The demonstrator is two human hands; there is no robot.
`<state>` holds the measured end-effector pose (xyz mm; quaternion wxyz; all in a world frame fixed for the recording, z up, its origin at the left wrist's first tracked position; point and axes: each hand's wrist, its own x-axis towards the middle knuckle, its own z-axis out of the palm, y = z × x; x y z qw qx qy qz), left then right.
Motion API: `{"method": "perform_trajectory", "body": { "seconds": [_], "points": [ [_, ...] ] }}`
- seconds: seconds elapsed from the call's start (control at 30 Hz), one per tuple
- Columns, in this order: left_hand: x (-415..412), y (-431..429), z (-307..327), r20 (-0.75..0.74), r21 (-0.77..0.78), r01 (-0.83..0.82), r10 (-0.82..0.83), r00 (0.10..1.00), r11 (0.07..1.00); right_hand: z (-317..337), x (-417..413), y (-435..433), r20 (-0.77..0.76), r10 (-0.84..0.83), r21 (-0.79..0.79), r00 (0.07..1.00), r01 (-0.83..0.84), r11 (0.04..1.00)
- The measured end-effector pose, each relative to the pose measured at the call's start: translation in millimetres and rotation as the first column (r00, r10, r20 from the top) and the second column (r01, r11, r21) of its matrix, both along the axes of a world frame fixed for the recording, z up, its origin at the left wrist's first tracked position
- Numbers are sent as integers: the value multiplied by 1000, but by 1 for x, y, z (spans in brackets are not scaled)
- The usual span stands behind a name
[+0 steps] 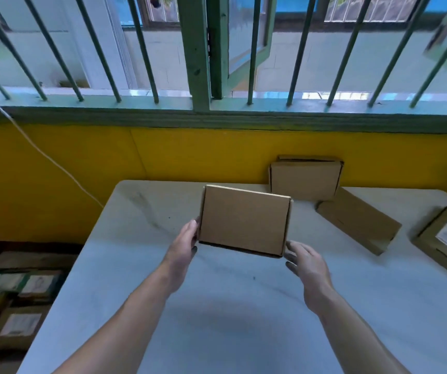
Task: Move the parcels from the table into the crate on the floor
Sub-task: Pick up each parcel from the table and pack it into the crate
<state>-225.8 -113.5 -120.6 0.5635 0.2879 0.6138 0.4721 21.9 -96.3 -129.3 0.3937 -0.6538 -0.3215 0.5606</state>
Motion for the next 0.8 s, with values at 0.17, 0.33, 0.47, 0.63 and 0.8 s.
{"method": "perform_trajectory", "body": {
  "seconds": [0.17,0.33,0.47,0.63,0.8],
  "points": [
    [-11,-23,4,72,101,-76,69,995,992,9,-7,-26,-148,-61,5,987,63,998],
    [-4,-38,13,223,132,-130,98,970,983,24,-9,-37,-327,-134,-3,935,141,990],
    [10,-45,23,275,179,-127,75,959,976,42,1,-35,-432,-54,64,900,90,994],
    [28,-54,38,294,187,-148,88,952,971,56,18,-30,-374,203,280,905,-99,955],
    [45,-62,57,321,247,-121,36,946,961,63,32,-26,-368,243,419,898,-73,905]
  ]
}}
